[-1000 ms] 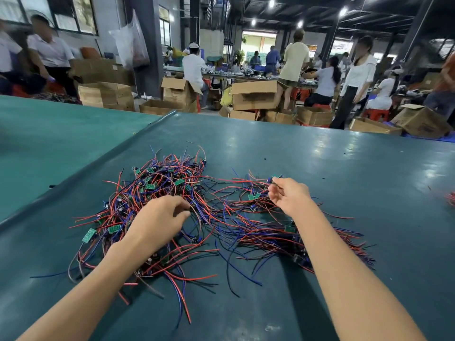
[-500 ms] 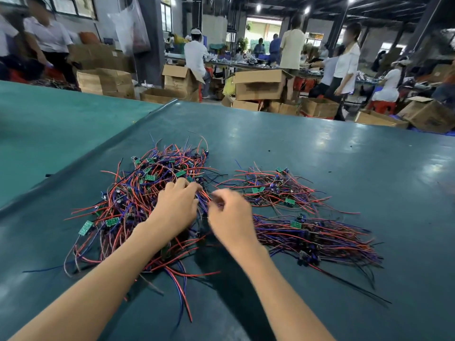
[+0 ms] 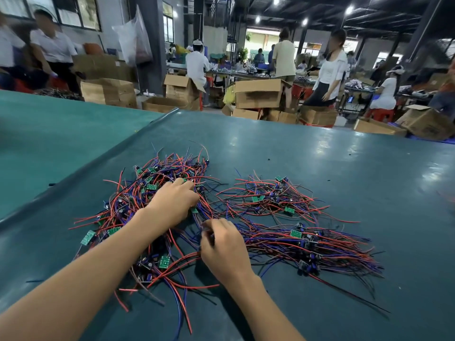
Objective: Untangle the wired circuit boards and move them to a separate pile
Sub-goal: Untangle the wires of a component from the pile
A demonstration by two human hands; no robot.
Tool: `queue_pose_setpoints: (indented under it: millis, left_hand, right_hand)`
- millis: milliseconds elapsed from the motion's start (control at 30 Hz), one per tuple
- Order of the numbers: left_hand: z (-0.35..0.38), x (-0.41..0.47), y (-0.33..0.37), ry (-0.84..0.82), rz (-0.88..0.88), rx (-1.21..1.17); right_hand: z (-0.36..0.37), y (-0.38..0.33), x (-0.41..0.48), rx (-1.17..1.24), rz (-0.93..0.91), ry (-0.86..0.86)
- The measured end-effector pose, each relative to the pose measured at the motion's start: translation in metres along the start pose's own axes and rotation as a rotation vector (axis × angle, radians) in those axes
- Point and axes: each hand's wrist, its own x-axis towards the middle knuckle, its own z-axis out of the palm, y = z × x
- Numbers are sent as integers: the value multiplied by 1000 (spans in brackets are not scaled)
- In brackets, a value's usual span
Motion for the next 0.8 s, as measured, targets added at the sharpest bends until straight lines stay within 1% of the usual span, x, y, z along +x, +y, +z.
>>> queue_pose_setpoints:
  millis: [67,167,267,333,367,433,500,533,567,600,633,700,800]
  left_hand:
    - [-11,1,-8,20,95,83]
    - [-26,1,-20,32,216,78]
    - [-34,-2,-26,19,329,-34]
    - [-38,-7,-27,54,365,-210]
    - [-41,-9,-28,108,376,-335]
    - [-47,-13,-28,295,376,-540]
    - [-55,-18,-25,492,301,-674]
    - [-61,-19,-23,542,230,-776]
    - [-67,-22,-21,544,140,-929]
    - [-74,-24,-18,498,58,-1119]
    - [-80,-27,-15,417,3,-1308]
    - [-87,-35,-7,244,-43,-1613]
    - [-86,-45,11,111,-97,-1905]
  right_hand:
    - [0,1,1,6,4,35]
    - [-1,2,1,25,37,87]
    - [0,5,1,44,60,95]
    - [-1,4,1,79,49,146]
    - [-2,2,1,105,48,181]
    - [-4,0,1,193,88,249]
    - [-7,-1,1,325,193,291]
    - [-8,1,1,385,247,313]
    - [-8,2,2,432,288,332]
    - [-8,3,2,468,318,343]
    - [-8,4,3,499,339,344]
    - [-8,2,3,548,347,341]
    - [-10,-5,4,646,377,363]
